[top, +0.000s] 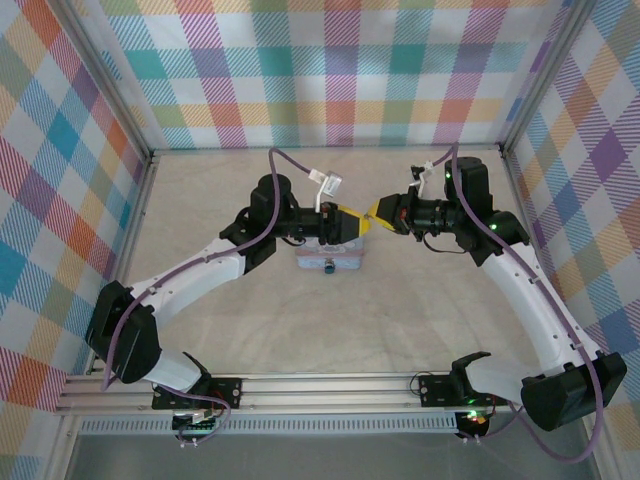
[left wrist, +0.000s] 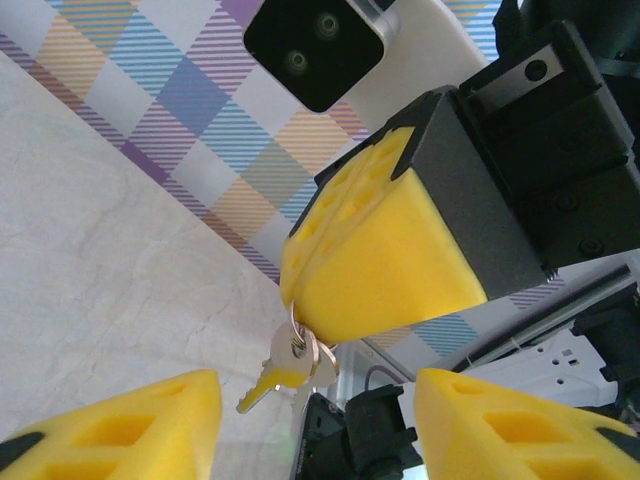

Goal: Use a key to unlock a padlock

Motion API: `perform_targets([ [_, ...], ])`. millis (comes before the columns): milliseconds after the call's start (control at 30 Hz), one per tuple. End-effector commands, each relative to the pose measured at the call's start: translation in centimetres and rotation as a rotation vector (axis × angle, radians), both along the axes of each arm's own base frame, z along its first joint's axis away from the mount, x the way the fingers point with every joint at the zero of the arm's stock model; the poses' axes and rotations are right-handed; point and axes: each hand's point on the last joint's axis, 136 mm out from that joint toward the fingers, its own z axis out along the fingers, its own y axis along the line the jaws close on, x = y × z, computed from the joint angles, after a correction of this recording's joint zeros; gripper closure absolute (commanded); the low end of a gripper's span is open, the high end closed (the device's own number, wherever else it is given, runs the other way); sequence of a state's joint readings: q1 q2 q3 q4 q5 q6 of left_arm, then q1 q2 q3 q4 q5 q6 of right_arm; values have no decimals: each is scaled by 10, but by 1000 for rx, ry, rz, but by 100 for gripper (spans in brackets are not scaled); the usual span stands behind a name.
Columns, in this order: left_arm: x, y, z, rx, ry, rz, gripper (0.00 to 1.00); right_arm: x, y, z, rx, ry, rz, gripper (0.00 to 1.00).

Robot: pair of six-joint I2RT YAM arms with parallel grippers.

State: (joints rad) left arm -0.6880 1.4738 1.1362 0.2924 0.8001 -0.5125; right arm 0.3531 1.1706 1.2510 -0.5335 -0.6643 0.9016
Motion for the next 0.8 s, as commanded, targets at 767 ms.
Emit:
perform_targets([
  [767,1,8,20,-17,-75,36,57,-8,6,8,35,-27,58,99],
])
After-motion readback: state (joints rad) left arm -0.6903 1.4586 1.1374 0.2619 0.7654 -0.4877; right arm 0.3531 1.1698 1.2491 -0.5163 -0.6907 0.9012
